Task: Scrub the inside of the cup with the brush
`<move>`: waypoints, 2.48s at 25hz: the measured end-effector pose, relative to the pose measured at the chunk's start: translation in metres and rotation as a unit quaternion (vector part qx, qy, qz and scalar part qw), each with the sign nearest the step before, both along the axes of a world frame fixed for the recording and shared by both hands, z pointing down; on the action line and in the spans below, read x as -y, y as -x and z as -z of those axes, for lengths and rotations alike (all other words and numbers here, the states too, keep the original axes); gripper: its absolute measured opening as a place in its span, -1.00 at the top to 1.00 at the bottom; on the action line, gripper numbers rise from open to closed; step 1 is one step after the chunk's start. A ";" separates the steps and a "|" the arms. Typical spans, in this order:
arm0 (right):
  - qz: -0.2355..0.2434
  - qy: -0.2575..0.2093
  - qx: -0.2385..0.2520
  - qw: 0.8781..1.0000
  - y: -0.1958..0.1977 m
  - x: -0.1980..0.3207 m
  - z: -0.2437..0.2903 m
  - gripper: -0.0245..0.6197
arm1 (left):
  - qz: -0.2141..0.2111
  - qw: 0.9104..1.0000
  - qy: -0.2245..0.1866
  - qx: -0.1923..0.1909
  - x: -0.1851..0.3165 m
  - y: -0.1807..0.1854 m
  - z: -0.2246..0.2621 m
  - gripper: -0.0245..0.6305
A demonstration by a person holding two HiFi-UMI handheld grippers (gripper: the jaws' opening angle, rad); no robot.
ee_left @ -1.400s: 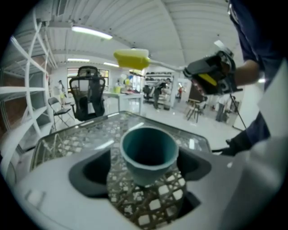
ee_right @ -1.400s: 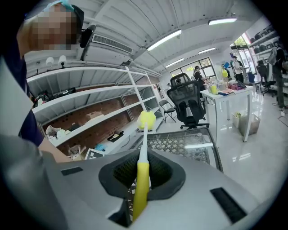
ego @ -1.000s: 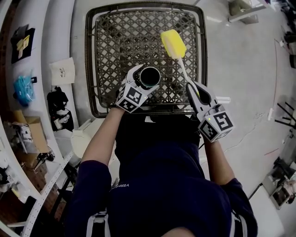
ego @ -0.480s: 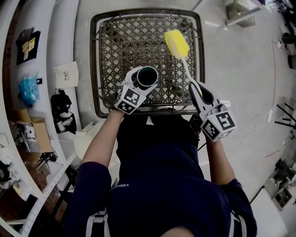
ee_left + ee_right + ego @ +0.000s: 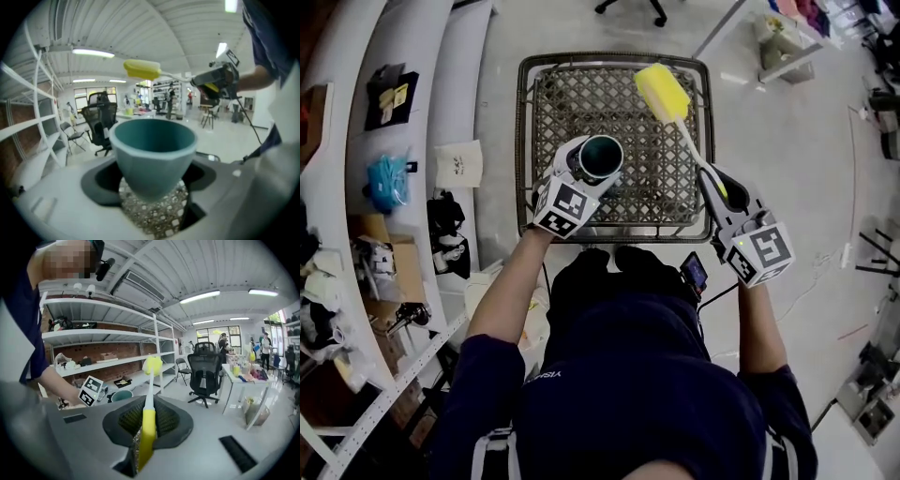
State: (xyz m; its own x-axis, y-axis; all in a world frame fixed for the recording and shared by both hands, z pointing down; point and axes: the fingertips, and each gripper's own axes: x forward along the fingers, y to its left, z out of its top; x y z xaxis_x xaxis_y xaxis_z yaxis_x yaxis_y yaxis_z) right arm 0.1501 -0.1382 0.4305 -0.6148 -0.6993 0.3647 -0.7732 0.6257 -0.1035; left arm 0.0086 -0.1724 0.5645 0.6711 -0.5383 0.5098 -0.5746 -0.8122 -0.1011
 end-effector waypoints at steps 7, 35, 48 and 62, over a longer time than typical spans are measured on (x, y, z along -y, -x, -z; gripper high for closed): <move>0.085 -0.082 -0.108 0.987 0.032 -0.003 0.057 0.82 | -0.003 0.999 -0.034 0.025 0.014 0.020 0.052 -0.20; 0.343 -0.205 -0.631 0.665 0.128 -0.011 0.059 0.82 | -0.069 0.963 -0.086 0.245 0.021 0.052 0.055 -0.20; 0.337 -0.218 -0.638 0.657 0.144 0.001 0.040 0.82 | -0.083 0.955 -0.071 0.275 0.019 0.052 0.046 -0.20; 0.341 -0.213 -0.634 0.661 0.134 0.005 0.036 0.82 | -0.085 0.955 -0.070 0.276 0.022 0.043 0.045 -0.19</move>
